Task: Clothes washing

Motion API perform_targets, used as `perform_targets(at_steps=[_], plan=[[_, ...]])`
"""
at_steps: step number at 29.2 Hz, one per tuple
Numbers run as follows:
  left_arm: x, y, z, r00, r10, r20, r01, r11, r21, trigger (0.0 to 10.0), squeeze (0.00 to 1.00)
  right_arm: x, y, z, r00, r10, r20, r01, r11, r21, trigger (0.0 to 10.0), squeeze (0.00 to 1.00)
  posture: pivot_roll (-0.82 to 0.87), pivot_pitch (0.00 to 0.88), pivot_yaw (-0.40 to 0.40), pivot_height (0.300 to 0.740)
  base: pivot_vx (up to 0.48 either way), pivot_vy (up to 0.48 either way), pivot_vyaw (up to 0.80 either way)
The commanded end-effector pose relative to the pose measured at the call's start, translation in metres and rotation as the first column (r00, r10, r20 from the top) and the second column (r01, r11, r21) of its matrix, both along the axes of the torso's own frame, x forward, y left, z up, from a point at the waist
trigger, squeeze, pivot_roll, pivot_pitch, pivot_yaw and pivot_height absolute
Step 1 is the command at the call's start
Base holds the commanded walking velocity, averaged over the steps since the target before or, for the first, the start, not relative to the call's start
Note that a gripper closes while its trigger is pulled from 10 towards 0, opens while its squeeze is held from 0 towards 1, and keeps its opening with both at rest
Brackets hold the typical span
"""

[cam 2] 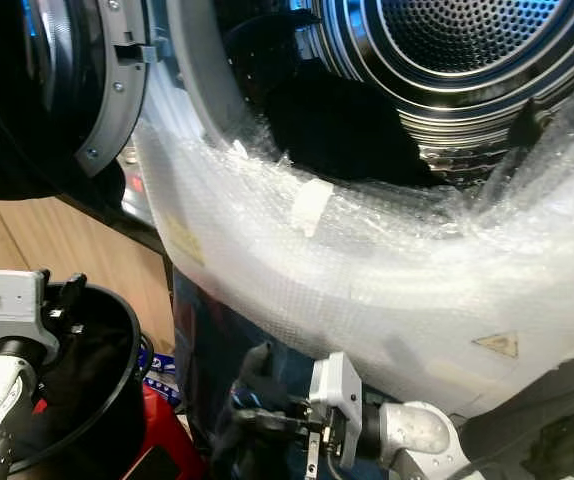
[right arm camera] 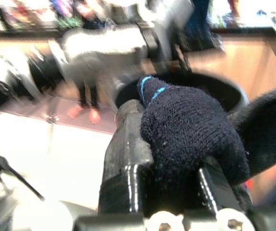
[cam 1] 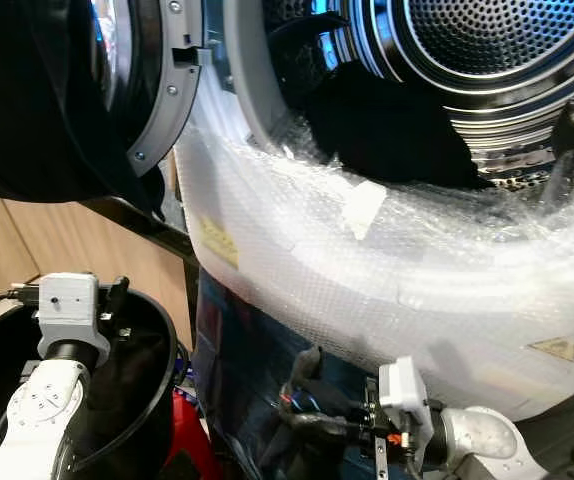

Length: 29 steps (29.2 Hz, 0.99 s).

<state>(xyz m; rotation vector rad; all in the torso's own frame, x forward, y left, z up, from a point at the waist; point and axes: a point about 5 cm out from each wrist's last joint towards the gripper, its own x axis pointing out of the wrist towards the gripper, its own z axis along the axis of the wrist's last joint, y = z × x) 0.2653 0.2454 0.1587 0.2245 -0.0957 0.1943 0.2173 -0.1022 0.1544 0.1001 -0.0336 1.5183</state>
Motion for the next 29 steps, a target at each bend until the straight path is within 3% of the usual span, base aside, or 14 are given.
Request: perform_targets(at_steps=[1,5,6,7,8,11,13,16,19,22,23,26,27,29], plan=[[0.005,-0.006,-0.002,1.000,-0.009,0.003,0.009,0.997,0.074,10.0,0.00,-0.007,0.004,0.037,0.994,0.082,0.076,-0.090,0.990,0.106,0.0,0.00,0.14,0.054,-0.104,0.740,0.000,0.000,0.00],[0.008,-0.011,-0.008,1.000,0.006,0.005,-0.006,0.997,0.081,10.0,0.00,-0.006,0.009,0.072,0.983,0.112,0.144,-0.141,0.967,0.211,0.0,0.00,0.13,0.048,-0.104,0.740,0.000,0.000,0.00],[0.010,-0.015,-0.011,1.000,-0.012,-0.003,0.012,0.995,0.099,10.0,0.00,0.002,0.011,0.094,0.976,0.086,0.202,-0.141,0.951,0.276,0.0,0.00,0.12,0.047,-0.105,0.740,0.000,0.000,0.00],[0.010,-0.015,-0.011,1.000,-0.012,-0.003,0.012,0.995,0.099,10.0,0.00,0.002,0.011,0.094,0.976,0.086,0.202,-0.141,0.951,0.276,0.0,0.00,0.12,0.047,-0.105,0.740,0.000,0.000,0.00],[0.011,-0.019,-0.014,0.999,-0.032,-0.010,0.033,0.992,0.122,10.0,0.00,0.011,0.013,0.112,0.968,0.050,0.247,-0.131,0.938,0.321,0.0,0.00,0.12,0.044,-0.105,0.740,0.000,0.000,0.00],[0.013,-0.024,-0.017,0.999,-0.047,-0.013,0.049,0.990,0.130,10.0,0.00,0.024,0.015,0.138,0.952,0.034,0.303,-0.151,0.916,0.372,0.0,0.00,0.11,0.036,-0.104,0.740,0.000,0.000,0.00],[0.015,-0.029,-0.020,0.998,-0.060,-0.016,0.062,0.990,0.130,10.0,0.00,0.033,0.021,0.160,0.936,0.045,0.350,-0.188,0.903,0.386,0.0,0.00,0.10,0.030,-0.102,0.740,0.000,0.000,0.00],[0.017,-0.032,-0.021,0.998,-0.068,-0.013,0.069,0.989,0.130,10.0,0.00,0.039,0.027,0.173,0.917,0.057,0.394,-0.214,0.905,0.368,0.0,0.00,0.09,0.025,-0.102,0.740,0.000,0.000,0.00],[0.020,-0.040,-0.023,0.994,-0.105,-0.017,0.106,0.982,0.156,10.0,0.00,0.055,0.036,0.189,0.901,0.029,0.434,-0.197,0.916,0.349,0.0,0.00,0.10,0.021,-0.111,0.740,0.000,0.000,0.00],[0.019,-0.043,-0.025,0.994,-0.110,-0.016,0.111,0.984,0.140,10.0,0.00,0.085,0.039,0.216,0.884,-0.110,0.455,-0.086,0.918,0.387,0.0,0.00,0.10,0.017,-0.114,0.740,0.000,0.000,0.00],[0.019,-0.044,-0.026,0.994,-0.112,-0.017,0.113,0.983,0.146,10.0,0.00,0.104,0.038,0.234,0.873,-0.196,0.446,-0.003,0.913,0.408,0.0,0.00,0.11,0.017,-0.119,0.740,0.000,0.000,0.00],[0.018,-0.044,-0.027,0.993,-0.113,-0.018,0.114,0.982,0.148,10.0,0.00,0.118,0.036,0.249,0.853,-0.279,0.442,0.078,0.904,0.419,0.0,0.00,0.11,0.016,-0.123,0.740,0.000,0.000,0.00],[0.018,-0.044,-0.027,0.993,-0.112,-0.019,0.114,0.983,0.146,10.0,0.00,0.133,0.031,0.268,0.822,-0.391,0.414,0.189,0.873,0.449,0.0,0.00,0.11,0.016,-0.126,0.740,0.000,0.000,0.00],[0.017,-0.044,-0.028,0.994,-0.112,-0.019,0.114,0.983,0.146,10.0,0.00,0.139,0.029,0.275,0.810,-0.433,0.396,0.234,0.858,0.458,0.0,0.00,0.11,0.015,-0.129,0.740,0.000,0.000,0.00]])
